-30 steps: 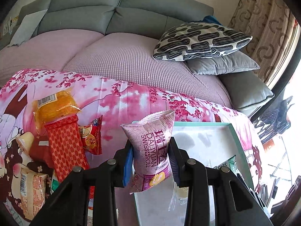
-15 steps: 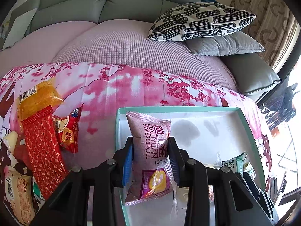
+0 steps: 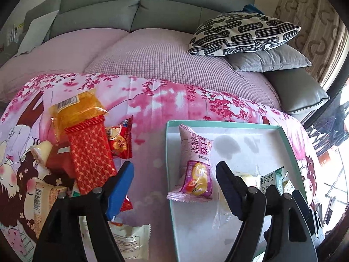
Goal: Organize snacks
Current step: 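Carry both packets into the teal tray and open both tools to release them, then move both open tools back over the snack pile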
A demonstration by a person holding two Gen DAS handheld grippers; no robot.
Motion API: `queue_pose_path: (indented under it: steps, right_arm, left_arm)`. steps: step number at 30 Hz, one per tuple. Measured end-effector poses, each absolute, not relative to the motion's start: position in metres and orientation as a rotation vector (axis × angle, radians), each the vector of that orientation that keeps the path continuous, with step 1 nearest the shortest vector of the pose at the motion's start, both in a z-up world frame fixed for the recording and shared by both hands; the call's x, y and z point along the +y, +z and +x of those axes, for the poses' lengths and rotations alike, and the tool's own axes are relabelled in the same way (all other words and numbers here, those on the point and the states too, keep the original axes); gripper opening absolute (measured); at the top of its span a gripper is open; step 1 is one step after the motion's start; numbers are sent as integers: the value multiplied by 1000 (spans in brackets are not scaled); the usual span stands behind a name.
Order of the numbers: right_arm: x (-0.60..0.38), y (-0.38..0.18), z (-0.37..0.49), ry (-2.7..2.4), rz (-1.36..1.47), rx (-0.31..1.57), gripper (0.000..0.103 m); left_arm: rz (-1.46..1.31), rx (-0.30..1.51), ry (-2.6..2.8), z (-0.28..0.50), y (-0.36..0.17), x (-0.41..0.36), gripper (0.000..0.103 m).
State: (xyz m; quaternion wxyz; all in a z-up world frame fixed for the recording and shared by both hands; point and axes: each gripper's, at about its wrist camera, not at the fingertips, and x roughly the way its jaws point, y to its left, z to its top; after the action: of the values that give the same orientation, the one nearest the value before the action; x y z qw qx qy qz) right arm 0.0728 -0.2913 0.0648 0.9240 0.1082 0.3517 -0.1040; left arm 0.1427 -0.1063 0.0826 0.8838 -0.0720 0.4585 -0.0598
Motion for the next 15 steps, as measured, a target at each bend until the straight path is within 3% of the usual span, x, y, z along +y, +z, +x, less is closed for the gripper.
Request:
queue_pose_path:
  steps: [4, 10, 13, 15]
  right_arm:
    - [-289, 66, 72, -209, 218, 709, 103]
    - [-281, 70, 70, -201, 192, 691, 103]
    - [-274, 73, 68, -193, 182, 685, 103]
    - [-269, 75, 67, -181, 175, 674, 103]
  left_arm:
    - [-150, 943, -81, 135, 86, -90, 86]
    - [-147, 937, -33, 123, 85, -69, 88]
    - [-154, 928, 4, 114, 83, -54, 97]
    - [-174, 925, 34, 108, 80, -40, 98]
